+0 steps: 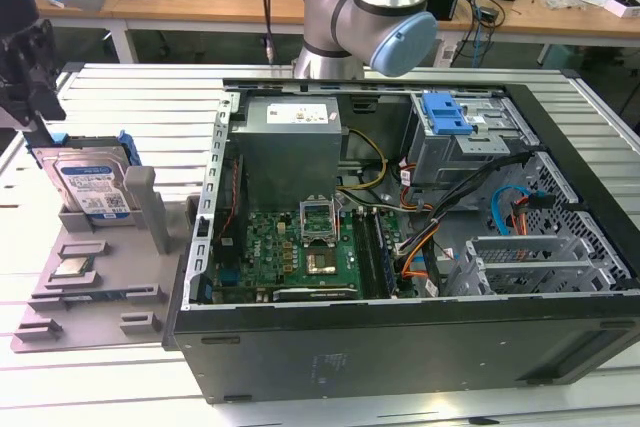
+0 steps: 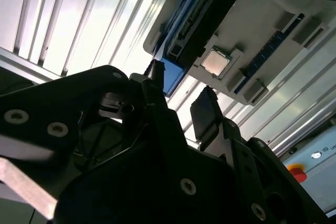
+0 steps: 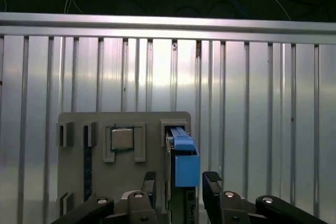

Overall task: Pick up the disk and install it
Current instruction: 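Pick up the disk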

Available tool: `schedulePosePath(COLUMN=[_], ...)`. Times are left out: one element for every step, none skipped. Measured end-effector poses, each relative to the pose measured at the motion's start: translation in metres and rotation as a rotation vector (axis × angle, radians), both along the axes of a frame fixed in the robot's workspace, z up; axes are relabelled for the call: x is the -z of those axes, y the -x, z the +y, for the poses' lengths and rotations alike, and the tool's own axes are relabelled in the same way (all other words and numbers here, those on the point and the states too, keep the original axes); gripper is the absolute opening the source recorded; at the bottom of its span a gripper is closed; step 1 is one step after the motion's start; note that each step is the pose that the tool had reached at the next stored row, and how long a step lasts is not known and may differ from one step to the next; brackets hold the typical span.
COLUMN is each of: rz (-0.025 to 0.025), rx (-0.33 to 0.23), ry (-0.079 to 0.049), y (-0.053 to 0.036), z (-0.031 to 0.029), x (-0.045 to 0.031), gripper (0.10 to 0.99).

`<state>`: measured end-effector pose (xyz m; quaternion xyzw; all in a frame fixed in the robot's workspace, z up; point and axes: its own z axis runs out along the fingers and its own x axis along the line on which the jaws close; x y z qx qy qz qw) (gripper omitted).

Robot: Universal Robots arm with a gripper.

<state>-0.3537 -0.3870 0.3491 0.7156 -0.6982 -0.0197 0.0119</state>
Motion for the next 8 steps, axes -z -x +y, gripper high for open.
schedulePosePath(rz=[0.0001,0.0001,-0.0001,-0.0001,0.0,0.0001,0.0,-0.0002], rx=[-0.004,-0.006,-0.008,-0.012,-0.015,-0.018,-0.02,-0.022], ry=[0.0,0.001,0.001,0.001,0.001,0.001,0.001,0.001], y=[-0.0012,-0.0019,-0.0026,-0.0041,-0.0046,-0.0051,-0.0055,-0.0057], z=[0.0007,0.0011,0.0016,0.0034,0.0047,0.0062,0.0076,0.0087], x=[0.0037,0.0059,0.0079,0.0123,0.0143,0.0164,0.0188,0.0208], gripper=[0.482,0.482,0.482,0.482,0.482,0.482,0.482,0.482])
